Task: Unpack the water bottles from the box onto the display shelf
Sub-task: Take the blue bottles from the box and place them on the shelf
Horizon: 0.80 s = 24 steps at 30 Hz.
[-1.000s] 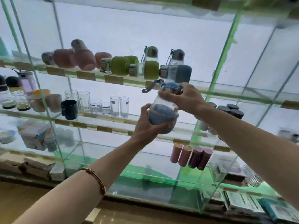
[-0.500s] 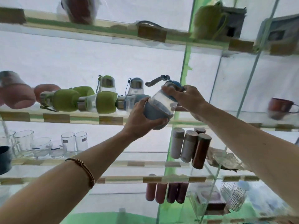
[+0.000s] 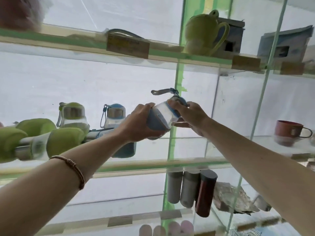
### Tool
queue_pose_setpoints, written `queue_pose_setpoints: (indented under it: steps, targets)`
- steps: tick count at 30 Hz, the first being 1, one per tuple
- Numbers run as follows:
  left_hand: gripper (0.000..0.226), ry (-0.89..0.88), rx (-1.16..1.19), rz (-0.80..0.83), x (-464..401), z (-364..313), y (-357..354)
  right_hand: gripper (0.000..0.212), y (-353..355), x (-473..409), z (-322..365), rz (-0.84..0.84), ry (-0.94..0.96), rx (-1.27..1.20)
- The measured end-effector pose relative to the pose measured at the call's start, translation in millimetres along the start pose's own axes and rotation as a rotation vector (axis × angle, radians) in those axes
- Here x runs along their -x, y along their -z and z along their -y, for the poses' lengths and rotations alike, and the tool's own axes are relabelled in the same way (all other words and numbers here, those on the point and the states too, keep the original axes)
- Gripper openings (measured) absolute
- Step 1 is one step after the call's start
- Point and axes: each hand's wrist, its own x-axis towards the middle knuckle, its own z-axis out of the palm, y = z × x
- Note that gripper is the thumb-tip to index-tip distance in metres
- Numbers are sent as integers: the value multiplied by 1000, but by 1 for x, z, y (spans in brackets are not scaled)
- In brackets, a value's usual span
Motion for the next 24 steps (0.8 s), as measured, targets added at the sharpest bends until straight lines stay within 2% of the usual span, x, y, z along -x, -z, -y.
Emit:
queue_pose_setpoints:
  steps: [4, 10, 14, 20, 24]
  targets:
    - [93, 49, -117, 100, -19, 16, -4, 31, -3, -32, -18, 95, -11, 42]
    - [95, 194, -392, 237, -40, 23, -6, 23, -19, -69, -46, 199, -42, 13]
    - [89, 239, -514, 367, -52, 26, -10, 19, -31, -87, -61, 261, -90, -21]
    - [84, 299, -565, 509, -64, 34, -17, 25, -40, -92, -74, 245, -118, 11]
    - [82, 308, -583, 577, -66, 34, -22, 24, -41, -90, -84, 215, -138, 191]
